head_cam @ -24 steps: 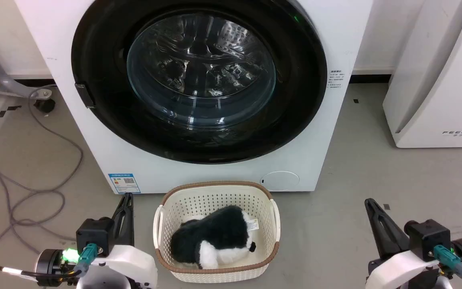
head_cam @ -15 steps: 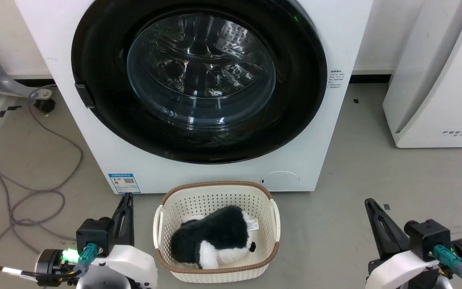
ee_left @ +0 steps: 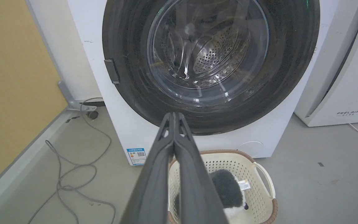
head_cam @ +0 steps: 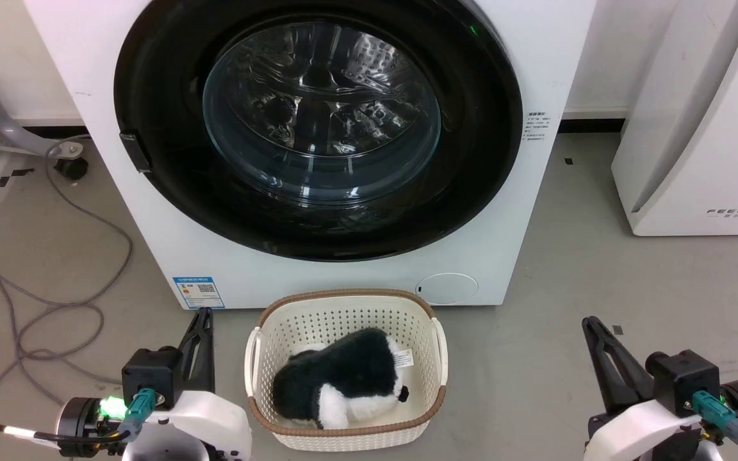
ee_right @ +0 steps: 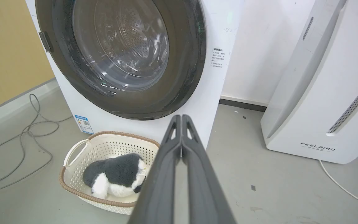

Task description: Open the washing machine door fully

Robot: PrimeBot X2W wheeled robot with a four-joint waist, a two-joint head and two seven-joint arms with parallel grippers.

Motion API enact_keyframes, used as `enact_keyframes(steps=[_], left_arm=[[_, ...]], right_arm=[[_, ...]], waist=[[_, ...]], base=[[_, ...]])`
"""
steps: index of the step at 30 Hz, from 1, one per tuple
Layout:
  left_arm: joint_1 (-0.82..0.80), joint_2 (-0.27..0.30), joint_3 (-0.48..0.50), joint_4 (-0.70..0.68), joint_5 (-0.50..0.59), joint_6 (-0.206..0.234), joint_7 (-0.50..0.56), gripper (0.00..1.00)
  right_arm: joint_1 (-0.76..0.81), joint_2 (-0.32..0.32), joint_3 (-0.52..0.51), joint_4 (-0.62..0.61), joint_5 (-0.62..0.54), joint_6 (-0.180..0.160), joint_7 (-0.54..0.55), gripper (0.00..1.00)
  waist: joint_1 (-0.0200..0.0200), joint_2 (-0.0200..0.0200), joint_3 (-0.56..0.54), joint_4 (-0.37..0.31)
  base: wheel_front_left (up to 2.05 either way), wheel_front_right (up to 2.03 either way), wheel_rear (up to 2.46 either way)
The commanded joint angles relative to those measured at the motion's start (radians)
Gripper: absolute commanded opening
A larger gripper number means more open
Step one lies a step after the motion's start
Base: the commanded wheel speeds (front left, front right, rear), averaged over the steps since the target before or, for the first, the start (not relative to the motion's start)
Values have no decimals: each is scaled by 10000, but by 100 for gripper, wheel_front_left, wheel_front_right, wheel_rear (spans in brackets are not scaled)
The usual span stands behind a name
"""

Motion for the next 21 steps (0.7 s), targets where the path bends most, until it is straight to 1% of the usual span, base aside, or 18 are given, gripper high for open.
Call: enact_keyframes(steps=[1,9,18,19,20,21], left_arm=[[0,0,-1,3,-1,7,-3,100],[-32,0,-75,43,-31,127,-116,100],[-76,0,-188,81,-72,331,-304,100],[-80,0,-198,85,-75,353,-325,100],[-85,0,-208,88,-79,374,-346,100],[-91,0,-217,92,-83,396,-367,100]], right_arm=[[2,0,0,-1,0,0,-3,100],[-25,0,-85,-23,233,0,-115,100],[-75,-1,-183,-44,1203,0,-304,100],[-82,-1,-196,-51,1336,1,-324,45],[-88,-1,-205,-54,1484,1,-345,0],[-95,-1,-211,-55,1655,1,-366,0]], waist=[[0,0,0,0],[0,0,16,-3],[0,0,38,-8],[0,0,41,-7],[0,0,44,-6],[0,0,48,-5]], base=[[0,0,0],[0,0,0],[0,0,0],[0,0,0],[0,0,0],[0,0,0]])
